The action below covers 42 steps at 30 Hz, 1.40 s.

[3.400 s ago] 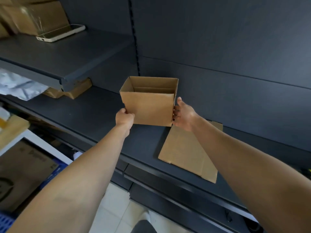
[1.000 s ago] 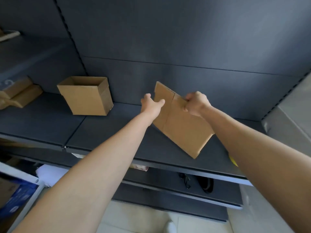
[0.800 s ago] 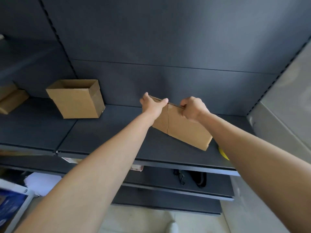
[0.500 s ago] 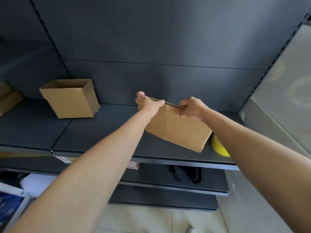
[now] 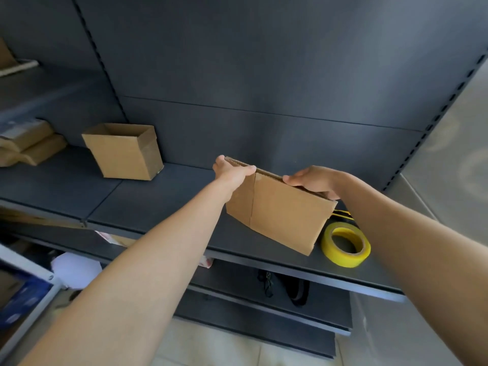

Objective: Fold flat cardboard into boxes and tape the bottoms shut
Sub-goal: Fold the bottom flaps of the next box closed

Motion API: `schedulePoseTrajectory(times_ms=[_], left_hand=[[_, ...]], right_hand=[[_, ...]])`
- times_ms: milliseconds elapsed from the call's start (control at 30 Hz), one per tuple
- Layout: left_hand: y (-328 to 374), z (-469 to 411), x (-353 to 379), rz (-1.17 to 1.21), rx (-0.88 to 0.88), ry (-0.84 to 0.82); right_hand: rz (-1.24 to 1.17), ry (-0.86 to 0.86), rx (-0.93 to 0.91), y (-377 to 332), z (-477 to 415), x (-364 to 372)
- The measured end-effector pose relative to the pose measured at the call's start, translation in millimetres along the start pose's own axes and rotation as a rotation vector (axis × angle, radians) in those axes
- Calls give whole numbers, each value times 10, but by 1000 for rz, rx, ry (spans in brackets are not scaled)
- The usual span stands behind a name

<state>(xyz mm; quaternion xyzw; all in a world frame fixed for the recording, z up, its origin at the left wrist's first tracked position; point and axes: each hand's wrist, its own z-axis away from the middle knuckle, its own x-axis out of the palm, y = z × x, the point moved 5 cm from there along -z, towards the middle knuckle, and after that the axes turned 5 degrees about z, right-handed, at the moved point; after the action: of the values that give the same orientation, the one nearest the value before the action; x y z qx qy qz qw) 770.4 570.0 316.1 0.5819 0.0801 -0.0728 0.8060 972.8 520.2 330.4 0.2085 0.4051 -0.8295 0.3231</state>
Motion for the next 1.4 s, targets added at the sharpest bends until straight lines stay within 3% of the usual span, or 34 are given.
schedulePoseTrajectory(times_ms=[233,533,800,1000,1267,1400], left_hand=[[-21,59,71,8,-43,-2],[-63,67,-101,32,-42,-142],[-123,168,4,23,-6,-315],[-50,106,181,-44,45,-285],[-40,-6,286,-53,168,-271],[-53,-21,294,-18,190,-304]], right_hand=[[1,-56,-23,-13,-76,-16],[154,359,16,-95,-236,-130],[198,602,105,36,-253,-322],[60,388,215,189,-218,-365],[-94,301,210,368,-146,-362],[-110,345,202,402,-127,-380]])
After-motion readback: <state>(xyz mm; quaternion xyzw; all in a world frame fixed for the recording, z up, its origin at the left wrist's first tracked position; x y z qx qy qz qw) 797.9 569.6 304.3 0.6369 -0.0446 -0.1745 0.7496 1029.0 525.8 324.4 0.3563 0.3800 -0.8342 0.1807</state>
